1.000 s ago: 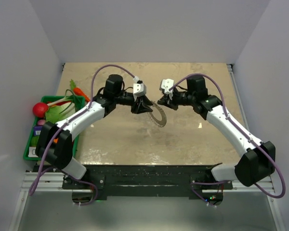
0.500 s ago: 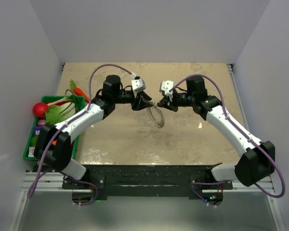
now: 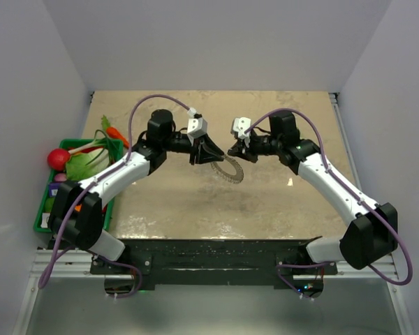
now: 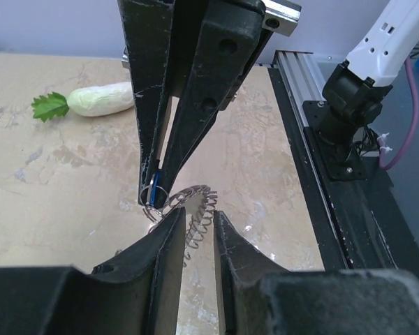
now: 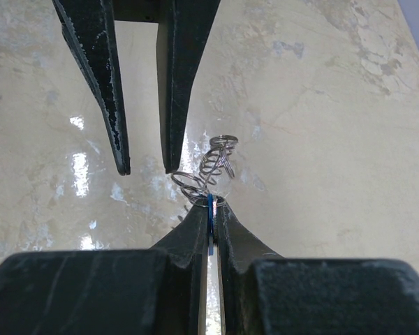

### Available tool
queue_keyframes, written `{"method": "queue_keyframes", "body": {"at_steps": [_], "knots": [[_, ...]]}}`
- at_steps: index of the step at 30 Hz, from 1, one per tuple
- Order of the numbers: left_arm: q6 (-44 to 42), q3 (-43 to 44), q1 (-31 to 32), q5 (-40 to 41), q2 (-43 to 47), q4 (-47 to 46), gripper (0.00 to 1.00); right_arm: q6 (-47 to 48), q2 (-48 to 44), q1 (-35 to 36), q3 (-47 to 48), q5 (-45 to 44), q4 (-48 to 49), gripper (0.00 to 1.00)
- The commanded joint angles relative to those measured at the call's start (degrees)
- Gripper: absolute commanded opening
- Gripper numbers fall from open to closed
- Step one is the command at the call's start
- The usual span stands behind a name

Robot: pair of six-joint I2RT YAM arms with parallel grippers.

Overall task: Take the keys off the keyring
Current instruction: Remove the key from the keyring.

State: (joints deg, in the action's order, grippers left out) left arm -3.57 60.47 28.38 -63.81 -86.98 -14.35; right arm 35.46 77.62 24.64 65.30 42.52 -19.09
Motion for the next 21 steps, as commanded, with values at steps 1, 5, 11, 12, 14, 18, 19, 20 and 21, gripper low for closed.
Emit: {"method": "queue_keyframes", "body": {"at_steps": [1, 5, 11, 12, 14, 18, 19, 20, 21], "knots": [[3.13, -0.35, 0.89, 0.08, 0.23, -5.08, 0.26, -1.36, -0.19, -0.12, 0.18, 0.10, 3.53, 0.00], [2.44, 0.44, 1.67, 2.81, -0.82, -3.06, 0.25, -1.62, -0.37, -0.12, 0.09, 0.02, 4.06, 0.00], [0.41, 1.23, 2.47, 6.77, -1.79, -0.24, 0.22, -1.80, -0.54, -0.21, -0.26, -0.16, 4.50, 0.00], [0.24, 1.23, 2.64, 6.94, -1.88, 0.02, 0.21, -1.71, -0.63, -0.21, -0.26, -0.16, 4.50, 0.00], [-0.12, 1.23, 2.73, 7.47, -2.05, 0.29, 0.20, -1.89, -0.98, -0.12, -0.43, -0.33, 4.94, 0.00], [-0.56, 1.32, 2.82, 8.18, -2.32, 0.72, 0.15, -2.33, -1.69, -0.21, -0.79, -0.25, 5.64, 0.00], [-0.73, 1.32, 2.73, 8.26, -2.32, 0.81, 0.14, -2.33, -1.86, -0.12, -0.87, -0.25, 5.82, 0.00], [-0.91, 1.32, 2.82, 8.35, -2.40, 0.90, 0.13, -2.42, -2.04, -0.21, -0.87, -0.25, 5.82, 0.00], [-1.00, 1.23, 2.82, 8.53, -2.32, 1.08, 0.12, -2.42, -2.21, -0.21, -0.96, -0.33, 5.73, 0.00]]}}
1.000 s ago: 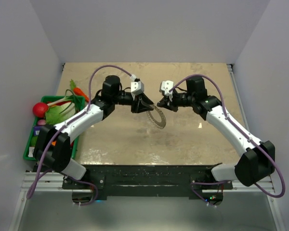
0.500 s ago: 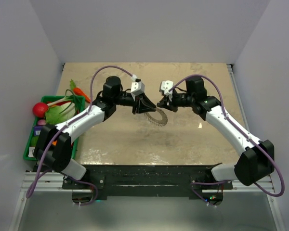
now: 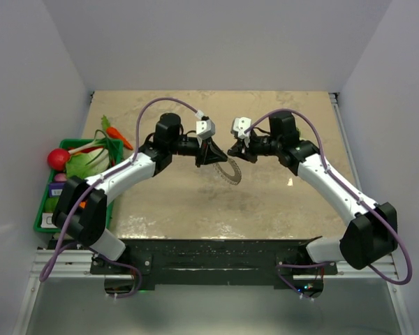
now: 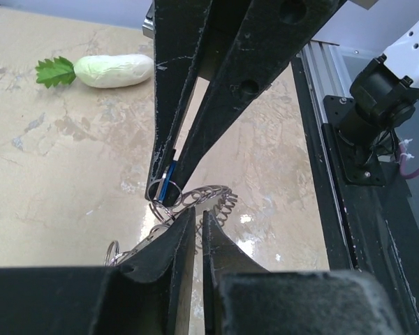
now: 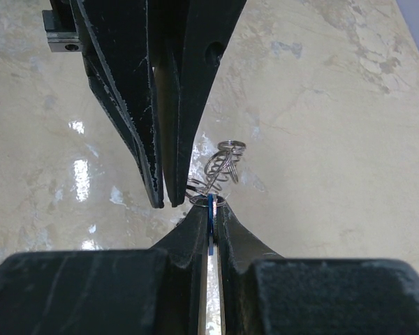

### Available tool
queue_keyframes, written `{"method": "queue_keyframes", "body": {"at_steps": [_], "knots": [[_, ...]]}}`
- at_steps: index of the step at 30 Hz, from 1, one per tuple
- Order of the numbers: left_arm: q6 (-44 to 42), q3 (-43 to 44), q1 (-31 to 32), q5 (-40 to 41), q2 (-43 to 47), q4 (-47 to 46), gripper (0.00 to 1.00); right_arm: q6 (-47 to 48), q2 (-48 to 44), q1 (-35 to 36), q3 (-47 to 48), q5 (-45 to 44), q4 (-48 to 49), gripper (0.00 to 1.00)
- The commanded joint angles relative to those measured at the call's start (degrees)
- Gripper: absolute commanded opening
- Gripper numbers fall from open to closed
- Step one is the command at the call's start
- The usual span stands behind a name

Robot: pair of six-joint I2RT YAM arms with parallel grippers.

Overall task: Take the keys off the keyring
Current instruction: Remove the key from the keyring.

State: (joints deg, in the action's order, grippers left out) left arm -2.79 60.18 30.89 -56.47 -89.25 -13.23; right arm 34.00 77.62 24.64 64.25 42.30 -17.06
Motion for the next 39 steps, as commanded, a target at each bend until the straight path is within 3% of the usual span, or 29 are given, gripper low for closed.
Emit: {"method": "queue_keyframes", "body": {"at_steps": [1, 5, 16, 19, 39], "knots": [[-1.96, 1.52, 0.22, 1.27, -0.13, 0.05, 0.11, -0.95, -2.21, -0.21, 0.00, -0.12, 3.96, 0.00], [-2.14, 1.43, 0.31, 1.45, -0.13, 0.14, 0.06, -0.95, -2.56, -0.21, -0.09, -0.20, 4.05, 0.00], [-2.49, 1.17, 0.31, 1.89, -0.48, 0.23, 0.07, -2.01, -3.80, -0.21, -0.53, -0.91, 5.28, 0.00], [-2.57, 0.99, 0.31, 1.89, -0.40, 0.14, 0.00, -2.01, -3.71, -0.12, -0.53, -1.00, 5.28, 0.00], [-0.38, 0.99, 0.31, 4.79, -0.66, -1.00, 0.00, 1.24, -1.16, 1.28, 0.97, -0.64, 1.24, 0.00]]}}
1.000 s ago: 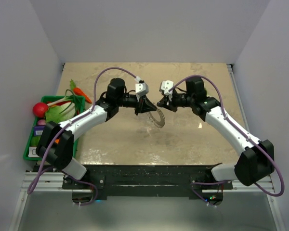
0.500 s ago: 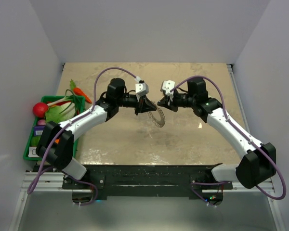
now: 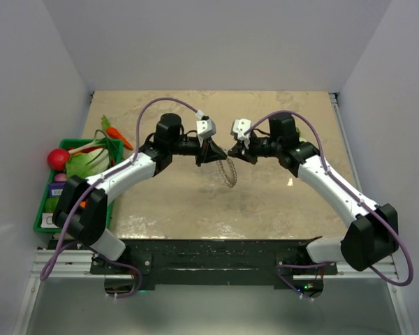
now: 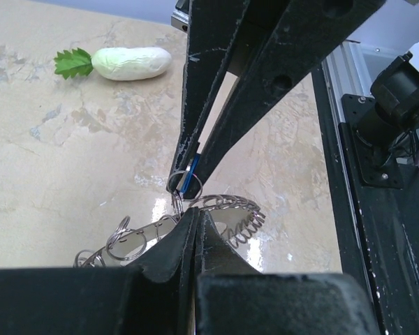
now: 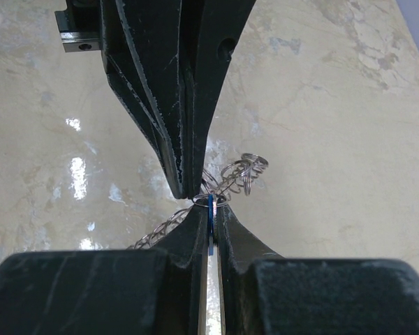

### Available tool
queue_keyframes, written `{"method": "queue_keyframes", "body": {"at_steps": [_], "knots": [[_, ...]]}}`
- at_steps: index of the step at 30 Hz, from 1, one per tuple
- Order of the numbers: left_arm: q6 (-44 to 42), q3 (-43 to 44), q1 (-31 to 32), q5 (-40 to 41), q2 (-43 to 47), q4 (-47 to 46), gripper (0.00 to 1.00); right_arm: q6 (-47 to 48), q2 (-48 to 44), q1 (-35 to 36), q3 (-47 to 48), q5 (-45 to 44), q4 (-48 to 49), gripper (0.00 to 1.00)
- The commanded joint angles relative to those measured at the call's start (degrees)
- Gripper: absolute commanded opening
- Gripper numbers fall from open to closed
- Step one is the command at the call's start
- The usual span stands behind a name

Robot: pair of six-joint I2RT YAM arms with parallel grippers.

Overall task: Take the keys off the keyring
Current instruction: Remove the key from the keyring.

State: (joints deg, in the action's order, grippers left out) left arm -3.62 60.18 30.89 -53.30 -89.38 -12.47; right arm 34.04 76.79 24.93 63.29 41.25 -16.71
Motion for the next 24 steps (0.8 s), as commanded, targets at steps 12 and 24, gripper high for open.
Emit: {"method": "queue_keyframes", "body": {"at_steps": [12, 24], "knots": [[-0.42, 0.81, 0.39, -0.22, -0.62, -1.24, 0.00, -1.08, -1.65, 1.61, 1.40, -1.70, 3.61, 0.00], [-3.15, -0.51, -1.27, -4.53, 1.05, -1.68, 0.32, 0.06, -2.70, 1.53, 1.05, -0.82, 2.65, 0.00]]}}
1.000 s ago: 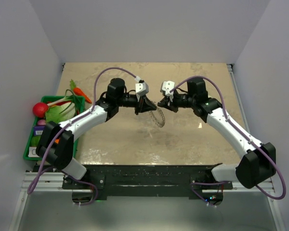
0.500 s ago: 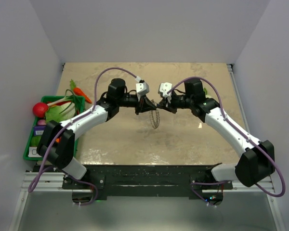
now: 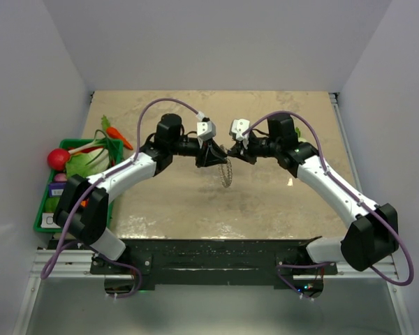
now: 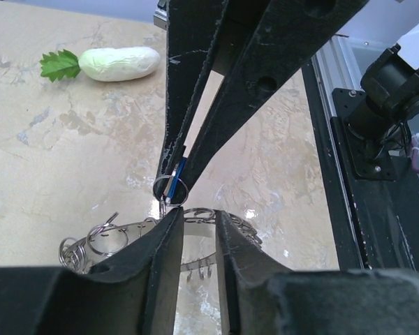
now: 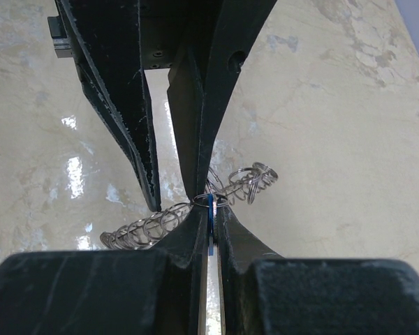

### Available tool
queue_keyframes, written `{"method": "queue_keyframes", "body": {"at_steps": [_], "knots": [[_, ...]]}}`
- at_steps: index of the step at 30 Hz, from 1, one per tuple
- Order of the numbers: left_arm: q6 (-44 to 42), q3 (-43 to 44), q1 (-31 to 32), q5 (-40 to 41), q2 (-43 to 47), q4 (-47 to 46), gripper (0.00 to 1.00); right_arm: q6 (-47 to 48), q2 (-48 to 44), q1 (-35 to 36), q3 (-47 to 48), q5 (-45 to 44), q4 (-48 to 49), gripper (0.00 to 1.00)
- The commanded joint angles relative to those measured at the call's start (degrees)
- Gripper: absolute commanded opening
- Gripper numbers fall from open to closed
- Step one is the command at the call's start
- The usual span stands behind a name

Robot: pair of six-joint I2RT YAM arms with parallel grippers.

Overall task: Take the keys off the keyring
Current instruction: Remove the key from the keyring.

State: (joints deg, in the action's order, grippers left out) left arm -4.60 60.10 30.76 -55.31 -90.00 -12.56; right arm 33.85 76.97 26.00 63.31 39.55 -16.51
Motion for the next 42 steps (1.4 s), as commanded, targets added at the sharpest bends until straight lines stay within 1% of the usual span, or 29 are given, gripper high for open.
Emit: {"method": "queue_keyframes", "body": {"at_steps": [1, 4, 7, 11, 13, 15, 16, 22, 29, 32, 42], "knots": [[-2.34, -0.68, -1.93, -2.87, 1.93, -1.85, 0.35, 0.26, -2.96, 0.37, 1.03, 0.79, 2.54, 0.00], [-1.38, -1.99, -4.12, -4.19, 3.16, -3.87, 0.38, 0.26, -3.05, 0.11, 1.03, 0.88, 2.54, 0.00], [0.90, -3.40, -5.80, -5.95, 4.30, -7.12, 0.39, 0.17, -3.14, 0.19, 1.12, 0.79, 2.45, 0.00], [1.43, -3.49, -5.98, -5.42, 4.39, -7.83, 0.39, 0.52, -3.23, 0.19, 1.20, 0.53, 2.27, 0.00], [3.79, -3.76, -5.80, -6.04, 3.51, -9.93, 0.40, 0.52, -3.14, 0.11, 1.29, 1.14, 2.01, 0.00], [4.16, -3.67, -5.54, -7.62, 2.81, -10.99, 0.40, 0.52, -3.05, 0.19, 1.38, 0.97, 1.84, 0.00], [5.99, -3.58, -5.02, -8.06, 2.72, -11.35, 0.40, 0.52, -2.97, 0.19, 1.38, 0.62, 1.84, 0.00], [6.80, -3.23, -3.78, -9.12, 1.93, -11.44, 0.40, 0.34, -2.61, 0.10, 1.29, 0.62, 2.19, 0.00], [5.92, -2.79, -2.55, -6.75, 0.26, -10.56, 0.39, 0.08, -2.52, 0.19, 1.38, 0.88, 2.28, 0.00], [4.86, -2.00, -1.85, -4.82, -0.70, -8.45, 0.39, 0.08, -2.61, 0.19, 1.38, 0.88, 2.27, 0.00], [4.86, -1.03, -1.32, -3.40, -1.32, -7.75, 0.36, 0.34, -2.61, 0.11, 1.20, 1.41, 2.01, 0.00]]}}
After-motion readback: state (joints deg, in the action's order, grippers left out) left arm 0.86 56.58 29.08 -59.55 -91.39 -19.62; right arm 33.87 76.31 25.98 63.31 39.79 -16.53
